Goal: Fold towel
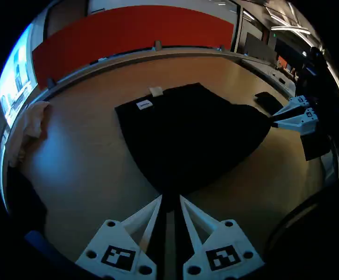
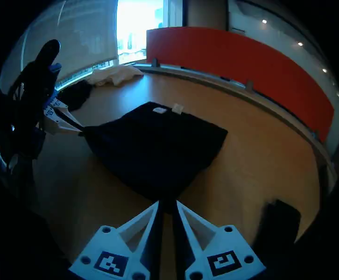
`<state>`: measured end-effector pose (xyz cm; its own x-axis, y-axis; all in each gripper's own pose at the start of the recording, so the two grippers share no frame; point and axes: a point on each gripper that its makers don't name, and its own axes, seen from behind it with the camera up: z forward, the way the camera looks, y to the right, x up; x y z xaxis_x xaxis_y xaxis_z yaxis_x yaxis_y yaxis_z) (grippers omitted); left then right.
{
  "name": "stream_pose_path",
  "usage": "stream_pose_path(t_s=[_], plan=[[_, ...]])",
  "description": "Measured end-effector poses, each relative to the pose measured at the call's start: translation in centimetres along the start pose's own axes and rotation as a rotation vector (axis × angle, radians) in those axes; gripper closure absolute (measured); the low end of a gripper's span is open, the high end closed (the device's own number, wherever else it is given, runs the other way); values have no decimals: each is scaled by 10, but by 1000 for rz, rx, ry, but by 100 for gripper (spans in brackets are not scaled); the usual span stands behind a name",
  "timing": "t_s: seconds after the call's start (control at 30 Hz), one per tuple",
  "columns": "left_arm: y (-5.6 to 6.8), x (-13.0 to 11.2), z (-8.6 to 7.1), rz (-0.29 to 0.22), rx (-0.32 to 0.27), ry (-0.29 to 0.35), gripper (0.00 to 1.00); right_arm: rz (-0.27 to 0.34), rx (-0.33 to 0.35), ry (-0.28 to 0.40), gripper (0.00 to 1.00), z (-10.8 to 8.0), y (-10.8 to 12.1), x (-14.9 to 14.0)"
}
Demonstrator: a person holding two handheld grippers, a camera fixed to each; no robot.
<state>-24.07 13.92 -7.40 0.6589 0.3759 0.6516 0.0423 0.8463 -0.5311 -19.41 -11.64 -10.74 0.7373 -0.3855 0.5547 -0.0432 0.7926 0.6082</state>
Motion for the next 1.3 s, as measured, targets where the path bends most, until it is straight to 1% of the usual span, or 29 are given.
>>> stream_pose_path(t_s=[0.2, 0.4, 0.6, 0.8, 1.1, 1.3], plan=[[3, 10, -18, -25, 1, -1, 90, 6, 2, 33, 88, -20, -1, 19], [8, 17, -37, -46, -3, -3, 90, 9, 4, 51, 88, -39, -3, 34], [14, 22, -53, -52, -11, -5, 90, 9, 15, 49, 88, -54, -6, 41], [20, 22, -68, -58, -17, -9, 90, 14, 31, 39, 88, -65, -11, 42], [27, 16, -82, -72, -27, -28, 90, 22, 65, 31, 88, -78, -20, 44], [31, 14, -84, -86, -30, -30, 90, 17, 72, 29, 88, -81, -21, 46]])
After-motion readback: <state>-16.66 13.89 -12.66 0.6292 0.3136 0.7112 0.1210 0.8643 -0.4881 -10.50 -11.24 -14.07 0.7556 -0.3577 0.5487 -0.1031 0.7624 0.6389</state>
